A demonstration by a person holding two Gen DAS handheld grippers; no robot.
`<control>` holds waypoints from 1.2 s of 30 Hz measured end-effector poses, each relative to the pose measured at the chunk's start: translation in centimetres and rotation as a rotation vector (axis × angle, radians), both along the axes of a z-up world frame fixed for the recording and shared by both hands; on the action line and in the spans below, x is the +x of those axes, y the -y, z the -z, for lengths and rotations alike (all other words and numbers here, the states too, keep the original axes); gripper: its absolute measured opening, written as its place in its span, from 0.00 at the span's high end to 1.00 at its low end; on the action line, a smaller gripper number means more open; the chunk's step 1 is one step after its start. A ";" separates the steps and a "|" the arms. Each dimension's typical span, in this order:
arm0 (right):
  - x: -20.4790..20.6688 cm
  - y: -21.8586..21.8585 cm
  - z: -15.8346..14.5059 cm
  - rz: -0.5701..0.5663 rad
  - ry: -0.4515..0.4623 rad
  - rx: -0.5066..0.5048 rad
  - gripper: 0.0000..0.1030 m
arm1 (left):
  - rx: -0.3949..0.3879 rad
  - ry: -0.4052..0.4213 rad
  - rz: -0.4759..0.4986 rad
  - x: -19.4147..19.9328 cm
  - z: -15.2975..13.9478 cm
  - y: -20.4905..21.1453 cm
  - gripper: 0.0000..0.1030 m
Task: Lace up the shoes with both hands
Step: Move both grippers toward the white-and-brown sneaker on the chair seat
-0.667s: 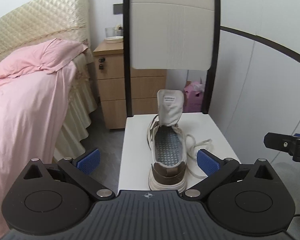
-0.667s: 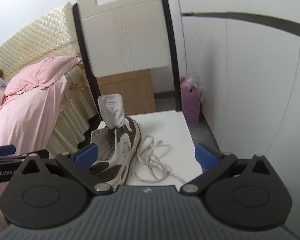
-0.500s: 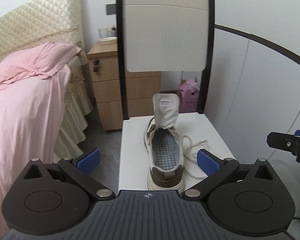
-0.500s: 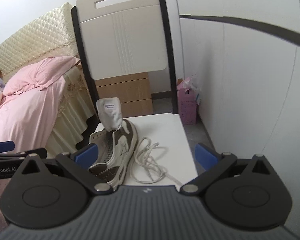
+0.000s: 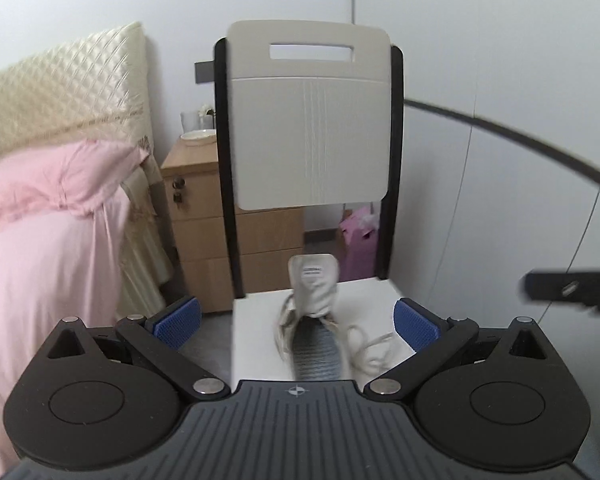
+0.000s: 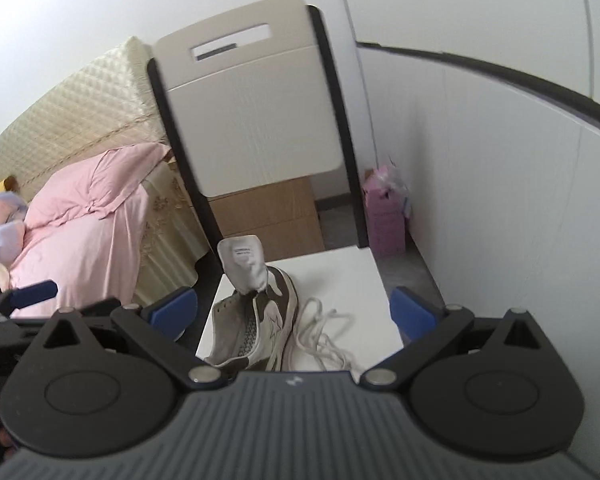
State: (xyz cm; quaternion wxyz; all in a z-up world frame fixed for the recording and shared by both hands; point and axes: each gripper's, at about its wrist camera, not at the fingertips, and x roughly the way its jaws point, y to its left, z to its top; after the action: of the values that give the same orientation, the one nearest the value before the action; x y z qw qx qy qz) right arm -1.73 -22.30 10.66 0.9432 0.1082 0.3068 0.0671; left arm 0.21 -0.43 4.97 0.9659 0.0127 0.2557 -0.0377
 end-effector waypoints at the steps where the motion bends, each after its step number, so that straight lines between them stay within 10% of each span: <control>1: 0.2 -0.2 0.4 -0.011 -0.006 0.009 0.00 | -0.017 0.005 -0.011 -0.3 0.3 0.1 0.00; 16: 0.3 -1.7 5.4 -0.111 -0.015 0.040 0.00 | -0.021 0.001 -0.100 -4.1 4.2 -1.6 0.00; 36: -0.7 -3.1 5.0 -0.173 0.020 -0.008 0.00 | -0.033 0.043 -0.104 -5.8 3.1 -2.8 0.00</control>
State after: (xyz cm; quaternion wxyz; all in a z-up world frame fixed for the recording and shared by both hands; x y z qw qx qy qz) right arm -2.47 -19.24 5.70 0.9373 0.0770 0.3059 0.1480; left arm -5.57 2.34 1.90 0.9720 -0.0158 0.2343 0.0084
